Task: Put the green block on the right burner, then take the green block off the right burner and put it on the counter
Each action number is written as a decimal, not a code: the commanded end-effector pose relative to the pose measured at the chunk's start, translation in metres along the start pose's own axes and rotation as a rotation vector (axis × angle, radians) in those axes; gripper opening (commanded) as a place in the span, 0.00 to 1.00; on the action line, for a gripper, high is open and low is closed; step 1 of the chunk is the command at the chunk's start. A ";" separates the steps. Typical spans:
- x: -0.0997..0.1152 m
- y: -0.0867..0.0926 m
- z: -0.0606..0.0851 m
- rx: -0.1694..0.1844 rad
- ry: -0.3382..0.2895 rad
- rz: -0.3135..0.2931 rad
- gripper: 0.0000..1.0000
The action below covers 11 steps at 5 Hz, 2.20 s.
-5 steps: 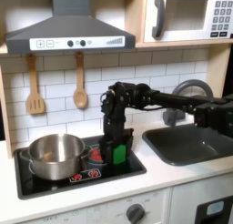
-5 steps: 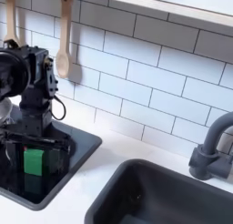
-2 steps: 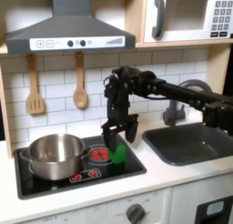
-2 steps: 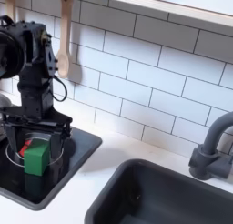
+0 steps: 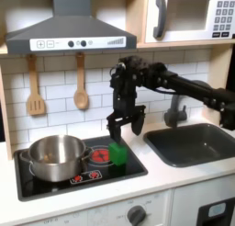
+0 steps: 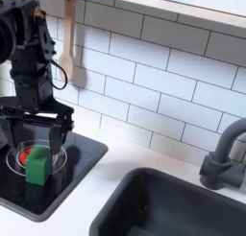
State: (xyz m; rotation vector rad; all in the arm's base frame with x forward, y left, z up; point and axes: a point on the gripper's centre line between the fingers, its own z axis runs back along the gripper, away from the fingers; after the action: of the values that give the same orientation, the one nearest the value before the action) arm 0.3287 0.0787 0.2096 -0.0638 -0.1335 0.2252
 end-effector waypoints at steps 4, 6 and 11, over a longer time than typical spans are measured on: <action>-0.052 -0.033 -0.001 -0.023 0.044 -0.093 1.00; -0.082 -0.032 0.001 -0.022 0.081 -0.125 1.00; -0.169 -0.048 0.011 -0.057 0.216 -0.145 1.00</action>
State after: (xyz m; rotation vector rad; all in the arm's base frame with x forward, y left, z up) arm 0.1736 -0.0075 0.2058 -0.1359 0.0586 0.0629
